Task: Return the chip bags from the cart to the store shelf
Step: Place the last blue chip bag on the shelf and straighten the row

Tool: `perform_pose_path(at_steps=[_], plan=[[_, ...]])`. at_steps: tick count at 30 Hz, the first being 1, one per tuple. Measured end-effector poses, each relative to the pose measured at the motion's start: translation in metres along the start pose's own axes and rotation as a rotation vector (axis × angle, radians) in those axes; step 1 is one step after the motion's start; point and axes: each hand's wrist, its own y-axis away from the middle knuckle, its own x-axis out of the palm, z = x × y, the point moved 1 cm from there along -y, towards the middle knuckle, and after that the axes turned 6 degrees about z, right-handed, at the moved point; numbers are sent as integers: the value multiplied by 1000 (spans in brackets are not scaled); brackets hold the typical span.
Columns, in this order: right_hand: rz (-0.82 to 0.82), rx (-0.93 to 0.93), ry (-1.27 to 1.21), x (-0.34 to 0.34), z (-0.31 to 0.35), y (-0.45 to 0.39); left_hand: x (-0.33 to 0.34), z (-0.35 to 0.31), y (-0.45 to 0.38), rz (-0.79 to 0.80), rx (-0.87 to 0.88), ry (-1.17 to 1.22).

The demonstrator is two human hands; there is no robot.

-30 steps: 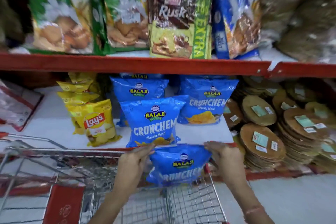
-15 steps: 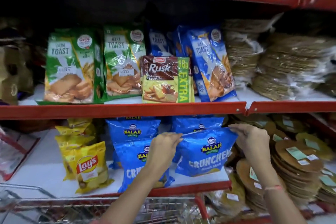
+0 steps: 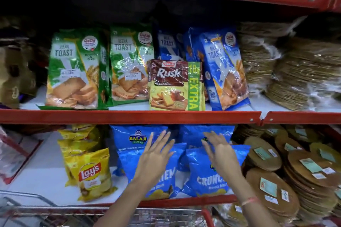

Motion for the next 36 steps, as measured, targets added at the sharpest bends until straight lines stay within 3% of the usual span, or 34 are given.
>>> perform_pose_path(at_steps=[5,9,12,16,23,30,36], plan=[[141,-283,-26,66,100,-15,-18,98,66,48,-246,-44],[162,-514,132,120,175,-32,-34,170,110,17,-414,-123],[303,-509,356,147,222,-43,-36,210,128,59,-433,-259],[476,-431,409,164,259,-50,-35,237,135,214,-436,-303],[529,-338,358,183,286,-45,-50,277,141,141,-341,-375],[593,-344,344,190,285,-40,-57,281,142,218,-344,-317],[382,-384,170,132,216,-29,-49,230,119,154,-223,-64]])
